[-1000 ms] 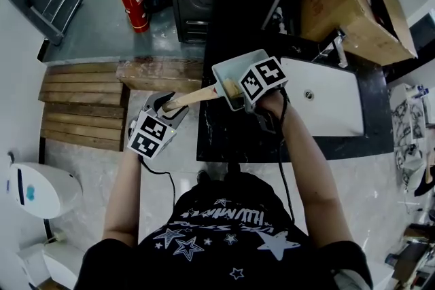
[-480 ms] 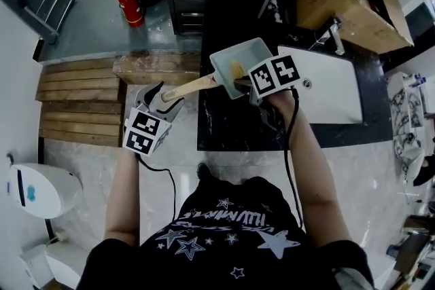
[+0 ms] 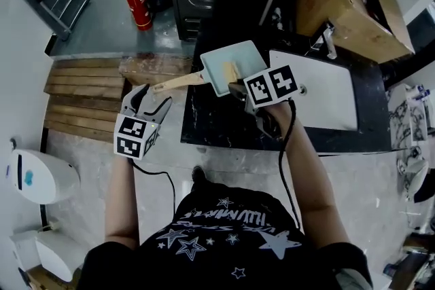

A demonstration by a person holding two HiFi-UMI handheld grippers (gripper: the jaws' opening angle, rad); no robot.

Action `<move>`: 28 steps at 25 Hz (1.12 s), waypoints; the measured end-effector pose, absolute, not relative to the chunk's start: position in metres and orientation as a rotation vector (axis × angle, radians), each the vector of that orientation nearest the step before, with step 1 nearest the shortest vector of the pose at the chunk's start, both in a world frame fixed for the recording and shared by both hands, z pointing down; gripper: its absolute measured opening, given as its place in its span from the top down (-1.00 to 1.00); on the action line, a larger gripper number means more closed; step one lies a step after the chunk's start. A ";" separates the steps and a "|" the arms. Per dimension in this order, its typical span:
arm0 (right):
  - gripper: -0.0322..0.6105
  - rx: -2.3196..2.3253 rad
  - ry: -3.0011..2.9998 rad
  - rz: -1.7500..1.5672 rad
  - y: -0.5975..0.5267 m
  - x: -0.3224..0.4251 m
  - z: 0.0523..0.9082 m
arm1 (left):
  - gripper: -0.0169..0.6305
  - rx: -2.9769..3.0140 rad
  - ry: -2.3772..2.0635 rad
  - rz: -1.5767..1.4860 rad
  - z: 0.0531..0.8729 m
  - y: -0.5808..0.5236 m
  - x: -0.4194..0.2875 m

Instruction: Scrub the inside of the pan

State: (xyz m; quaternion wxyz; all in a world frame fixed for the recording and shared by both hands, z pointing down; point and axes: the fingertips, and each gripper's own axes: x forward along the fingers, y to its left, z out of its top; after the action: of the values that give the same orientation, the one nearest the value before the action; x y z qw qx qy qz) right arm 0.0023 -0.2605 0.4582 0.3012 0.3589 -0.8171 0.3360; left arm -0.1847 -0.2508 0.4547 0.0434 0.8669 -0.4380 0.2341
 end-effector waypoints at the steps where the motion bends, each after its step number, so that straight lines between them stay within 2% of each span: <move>1: 0.69 0.943 -2.179 0.876 -0.255 0.007 0.455 | 0.09 2.645 -1.376 0.691 0.449 -0.247 -0.181; 13: 0.69 0.913 -2.270 0.622 -0.198 0.070 0.441 | 0.10 2.619 -1.537 0.487 0.412 -0.193 -0.112; 23: 0.69 0.985 -2.313 0.430 -0.147 0.138 0.437 | 0.20 2.657 -1.512 0.546 0.417 -0.141 -0.035; 26: 0.69 1.018 -2.321 0.431 -0.128 0.162 0.438 | 0.28 2.678 -1.502 0.535 0.418 -0.123 -0.010; 28: 0.69 1.039 -2.324 0.438 -0.116 0.177 0.439 | 0.42 2.690 -1.505 0.530 0.417 -0.112 0.004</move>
State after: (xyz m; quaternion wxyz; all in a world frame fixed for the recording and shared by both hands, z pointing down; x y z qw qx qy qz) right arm 0.1771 -0.1157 0.4394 0.2756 0.3867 -0.8648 0.1629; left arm 0.0045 -0.1121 0.4174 0.0069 0.8601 -0.4812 0.1693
